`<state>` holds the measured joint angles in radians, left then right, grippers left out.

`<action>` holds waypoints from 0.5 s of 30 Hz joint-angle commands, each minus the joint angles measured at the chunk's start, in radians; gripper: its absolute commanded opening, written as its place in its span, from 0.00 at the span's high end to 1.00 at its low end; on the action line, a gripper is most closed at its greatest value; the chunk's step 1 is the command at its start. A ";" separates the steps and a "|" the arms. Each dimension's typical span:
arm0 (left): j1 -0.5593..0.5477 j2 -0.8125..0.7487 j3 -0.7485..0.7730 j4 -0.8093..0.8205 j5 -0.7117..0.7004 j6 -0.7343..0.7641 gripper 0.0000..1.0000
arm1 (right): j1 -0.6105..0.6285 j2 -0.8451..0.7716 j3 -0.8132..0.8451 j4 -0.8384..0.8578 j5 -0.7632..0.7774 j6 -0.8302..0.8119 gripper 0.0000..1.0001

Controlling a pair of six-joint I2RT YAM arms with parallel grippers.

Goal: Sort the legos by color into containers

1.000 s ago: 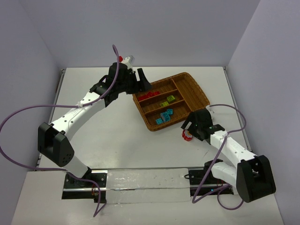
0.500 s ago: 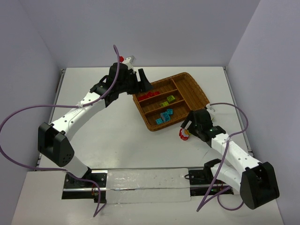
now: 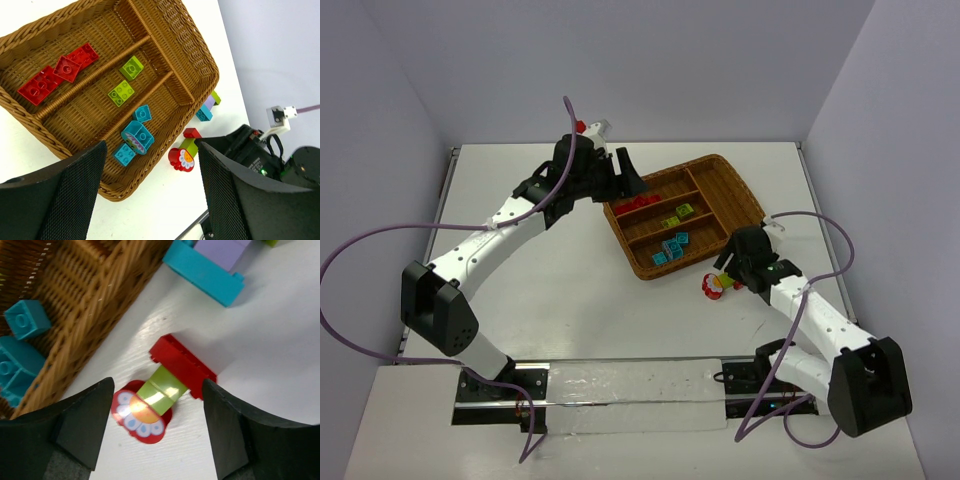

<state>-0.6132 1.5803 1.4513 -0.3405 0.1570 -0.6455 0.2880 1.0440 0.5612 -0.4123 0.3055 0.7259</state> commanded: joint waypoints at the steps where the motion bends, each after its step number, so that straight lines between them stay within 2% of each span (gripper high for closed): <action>1: -0.007 -0.016 0.022 0.019 0.020 0.021 0.19 | -0.024 0.071 0.073 0.000 0.045 -0.119 0.28; 4: -0.007 -0.014 0.017 0.024 0.016 0.020 0.19 | -0.028 0.136 0.106 -0.006 0.038 -0.170 0.32; 7: -0.008 -0.006 0.015 0.026 0.019 0.017 0.19 | -0.030 0.191 0.140 -0.001 0.022 -0.198 0.32; 12: -0.011 -0.003 0.014 0.024 0.013 0.017 0.19 | -0.035 0.232 0.166 0.007 -0.012 -0.201 0.33; 15: -0.011 0.000 0.015 0.028 0.013 0.017 0.19 | -0.035 0.236 0.152 0.025 -0.050 -0.181 0.37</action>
<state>-0.6147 1.5803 1.4513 -0.3406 0.1623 -0.6423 0.2605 1.2745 0.6864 -0.4165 0.2875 0.5485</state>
